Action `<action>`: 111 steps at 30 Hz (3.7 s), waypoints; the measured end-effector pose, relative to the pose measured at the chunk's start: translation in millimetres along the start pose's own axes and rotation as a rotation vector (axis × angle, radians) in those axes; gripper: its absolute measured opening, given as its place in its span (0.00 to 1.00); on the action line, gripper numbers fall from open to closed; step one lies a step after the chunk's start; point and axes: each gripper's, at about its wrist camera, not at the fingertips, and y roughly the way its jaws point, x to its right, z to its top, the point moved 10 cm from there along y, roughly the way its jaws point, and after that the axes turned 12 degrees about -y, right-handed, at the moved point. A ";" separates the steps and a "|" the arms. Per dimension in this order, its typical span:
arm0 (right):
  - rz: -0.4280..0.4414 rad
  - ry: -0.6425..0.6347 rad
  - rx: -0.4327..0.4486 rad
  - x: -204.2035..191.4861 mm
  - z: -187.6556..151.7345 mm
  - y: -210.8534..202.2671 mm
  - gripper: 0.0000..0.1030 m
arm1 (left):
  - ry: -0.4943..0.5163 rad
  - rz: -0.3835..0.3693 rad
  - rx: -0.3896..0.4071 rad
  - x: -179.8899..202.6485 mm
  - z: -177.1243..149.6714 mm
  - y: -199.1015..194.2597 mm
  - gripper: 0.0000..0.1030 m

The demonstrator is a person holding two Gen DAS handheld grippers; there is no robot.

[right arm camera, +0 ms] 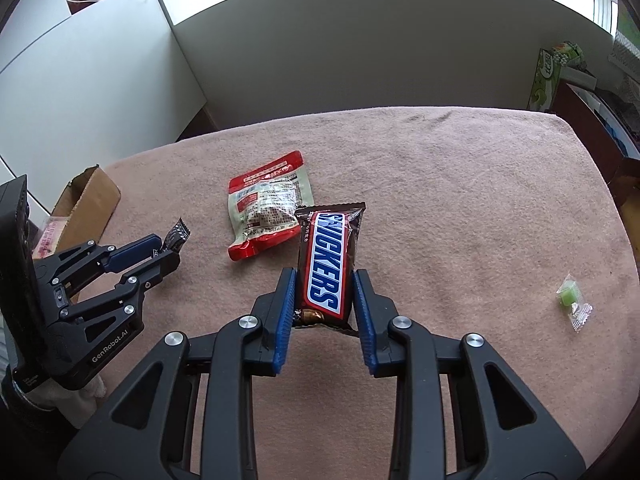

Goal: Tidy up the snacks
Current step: 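Carry both snacks over the cardboard box and open both grippers, then move the left tool to the red-white packet while the right tool approaches the green candy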

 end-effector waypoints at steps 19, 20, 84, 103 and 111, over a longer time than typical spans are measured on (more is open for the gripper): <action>0.110 -0.075 0.135 -94.6 55.0 -26.7 0.29 | -0.100 0.055 0.182 -55.0 19.5 -75.3 0.21; 0.118 -0.084 0.139 -103.1 56.8 -27.0 0.29 | -0.107 0.058 0.190 -59.3 18.1 -81.0 0.21; 0.024 -0.037 0.115 -36.5 29.5 -42.9 0.63 | -0.355 -0.162 0.119 -58.9 23.5 -73.7 0.47; -0.073 0.315 -0.002 164.9 -42.8 -46.1 0.63 | -0.447 -0.197 -0.172 1.0 25.2 42.8 0.61; -0.046 0.331 -0.047 168.1 -51.7 -24.0 0.63 | -0.450 -0.191 -0.188 11.2 37.1 51.8 0.68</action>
